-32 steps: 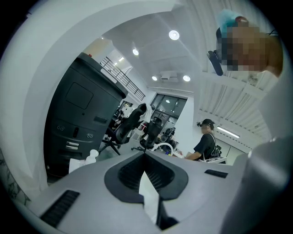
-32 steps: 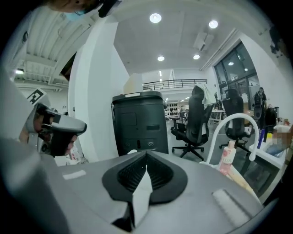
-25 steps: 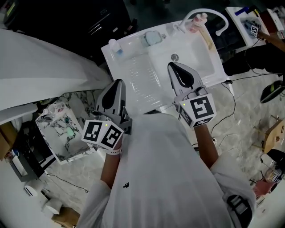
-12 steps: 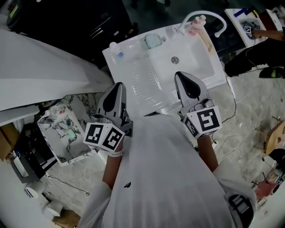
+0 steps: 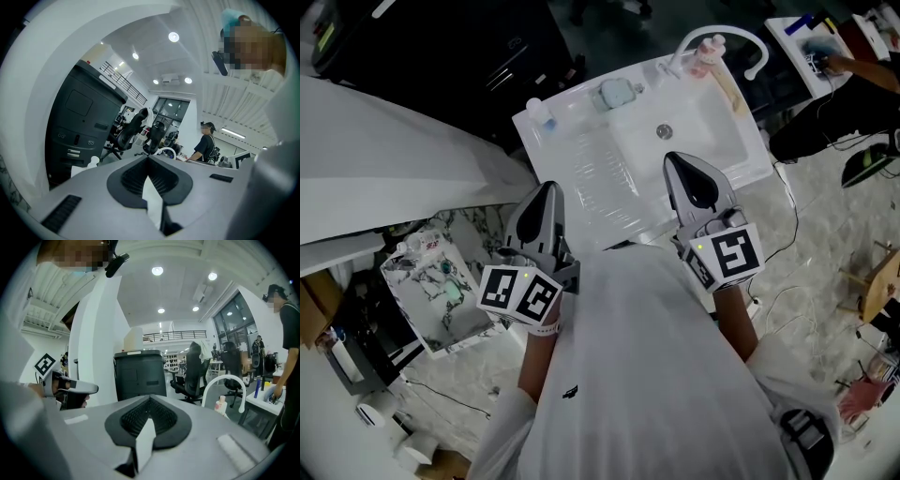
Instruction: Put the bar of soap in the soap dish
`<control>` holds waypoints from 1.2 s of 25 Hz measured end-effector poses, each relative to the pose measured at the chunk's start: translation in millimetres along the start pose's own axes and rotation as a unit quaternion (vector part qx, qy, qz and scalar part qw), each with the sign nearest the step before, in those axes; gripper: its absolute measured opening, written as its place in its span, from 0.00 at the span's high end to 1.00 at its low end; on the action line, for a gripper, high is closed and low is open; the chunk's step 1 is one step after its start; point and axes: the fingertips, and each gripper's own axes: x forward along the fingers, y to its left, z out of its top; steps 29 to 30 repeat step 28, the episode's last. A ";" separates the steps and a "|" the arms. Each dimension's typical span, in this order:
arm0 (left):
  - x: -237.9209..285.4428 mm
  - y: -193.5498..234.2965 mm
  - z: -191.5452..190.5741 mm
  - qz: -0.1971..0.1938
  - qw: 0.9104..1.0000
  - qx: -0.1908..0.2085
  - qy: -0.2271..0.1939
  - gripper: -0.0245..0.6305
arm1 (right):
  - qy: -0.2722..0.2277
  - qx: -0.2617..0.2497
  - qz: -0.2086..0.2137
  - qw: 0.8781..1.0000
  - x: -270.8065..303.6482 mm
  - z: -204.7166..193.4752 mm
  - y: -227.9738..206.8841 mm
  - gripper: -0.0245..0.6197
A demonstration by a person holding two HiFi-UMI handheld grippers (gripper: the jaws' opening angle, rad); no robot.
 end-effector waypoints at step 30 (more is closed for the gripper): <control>-3.0 -4.1 -4.6 -0.004 1.000 0.003 0.008 0.95 | -0.004 0.013 -0.013 1.000 1.9 -6.4 1.0 0.94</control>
